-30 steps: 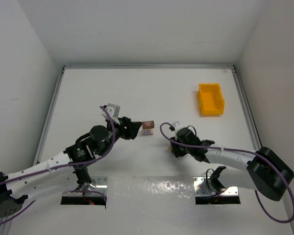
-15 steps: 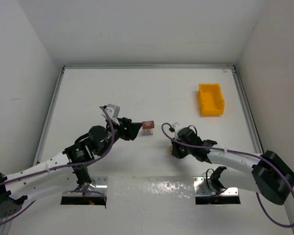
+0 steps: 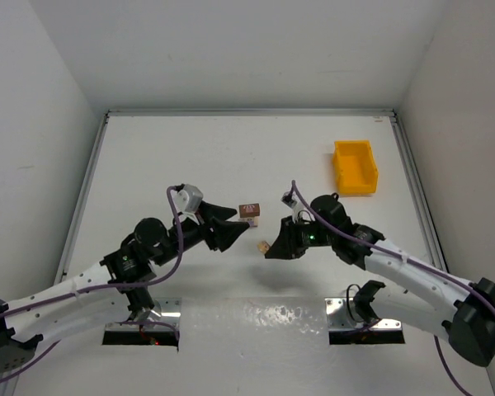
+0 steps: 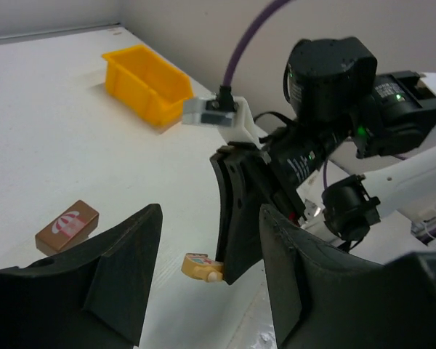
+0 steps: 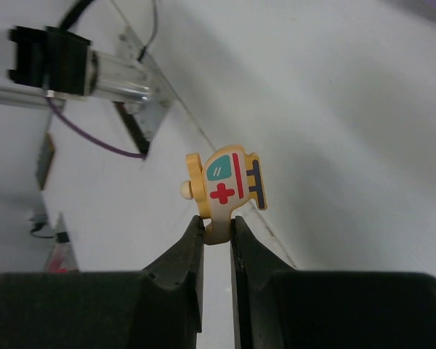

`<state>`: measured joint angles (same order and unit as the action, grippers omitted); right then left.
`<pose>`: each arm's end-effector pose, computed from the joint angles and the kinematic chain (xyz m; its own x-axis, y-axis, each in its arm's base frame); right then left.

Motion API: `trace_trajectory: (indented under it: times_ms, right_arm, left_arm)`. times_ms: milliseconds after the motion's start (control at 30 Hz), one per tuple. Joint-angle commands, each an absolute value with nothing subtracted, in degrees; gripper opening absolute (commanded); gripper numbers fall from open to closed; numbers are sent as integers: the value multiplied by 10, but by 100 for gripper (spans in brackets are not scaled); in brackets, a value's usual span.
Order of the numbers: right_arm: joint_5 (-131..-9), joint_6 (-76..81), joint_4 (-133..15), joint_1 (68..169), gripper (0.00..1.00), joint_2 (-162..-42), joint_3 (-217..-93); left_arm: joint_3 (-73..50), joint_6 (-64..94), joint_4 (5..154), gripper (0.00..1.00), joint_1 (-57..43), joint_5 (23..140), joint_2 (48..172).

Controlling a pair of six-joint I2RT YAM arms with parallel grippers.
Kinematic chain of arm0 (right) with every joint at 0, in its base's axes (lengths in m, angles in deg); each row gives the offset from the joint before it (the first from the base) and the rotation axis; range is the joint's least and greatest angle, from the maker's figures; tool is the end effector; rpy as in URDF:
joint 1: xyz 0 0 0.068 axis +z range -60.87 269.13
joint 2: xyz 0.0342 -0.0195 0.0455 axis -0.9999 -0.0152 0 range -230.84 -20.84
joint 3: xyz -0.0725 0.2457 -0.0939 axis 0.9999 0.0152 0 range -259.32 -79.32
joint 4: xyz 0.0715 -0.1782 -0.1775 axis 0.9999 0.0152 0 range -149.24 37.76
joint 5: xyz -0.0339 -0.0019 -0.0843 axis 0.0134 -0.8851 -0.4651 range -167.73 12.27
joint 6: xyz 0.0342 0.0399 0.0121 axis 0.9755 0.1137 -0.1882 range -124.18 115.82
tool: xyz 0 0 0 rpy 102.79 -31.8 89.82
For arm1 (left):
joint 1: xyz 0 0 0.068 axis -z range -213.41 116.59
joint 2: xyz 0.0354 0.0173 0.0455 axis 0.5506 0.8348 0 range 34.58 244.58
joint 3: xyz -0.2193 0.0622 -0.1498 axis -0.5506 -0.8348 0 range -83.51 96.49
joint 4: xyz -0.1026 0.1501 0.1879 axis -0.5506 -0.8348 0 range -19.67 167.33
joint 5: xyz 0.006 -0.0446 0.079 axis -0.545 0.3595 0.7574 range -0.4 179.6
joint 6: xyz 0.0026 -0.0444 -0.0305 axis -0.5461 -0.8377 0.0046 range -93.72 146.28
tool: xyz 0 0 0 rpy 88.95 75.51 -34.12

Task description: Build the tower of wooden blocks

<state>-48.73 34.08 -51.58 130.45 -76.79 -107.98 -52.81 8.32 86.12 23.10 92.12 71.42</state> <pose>0.1416 0.1474 0.2130 -0.8802 -0.0526 -0.4716 -0.4213 0.5439 0.7257 0.0942 -0.1395 0.3103 -0.2251 -0.2179 -0.9497 0.7774 0.5474 -0.3099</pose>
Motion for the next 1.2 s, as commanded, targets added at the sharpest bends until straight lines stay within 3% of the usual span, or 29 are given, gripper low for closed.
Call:
trace_trajectory:
  times_ms: [0, 400, 533, 867, 1167]
  right_arm:
    - [-391, 398, -562, 1289, 6, -751, -1127]
    - [-327, 450, -589, 1271, 5, -716, -1208]
    - [-334, 442, -585, 1270, 5, -706, -1216]
    - [-357, 394, -528, 1269, 5, -693, -1220]
    - [-321, 486, -622, 1267, 4, -696, -1226]
  left_arm:
    - [-524, 90, 900, 54, 228, 867, 706]
    - [-557, 130, 1032, 67, 228, 804, 696]
    - [-534, 118, 1033, 67, 228, 798, 721]
    - [-466, -66, 867, 56, 228, 957, 758]
    - [-563, 120, 1077, 63, 228, 801, 696]
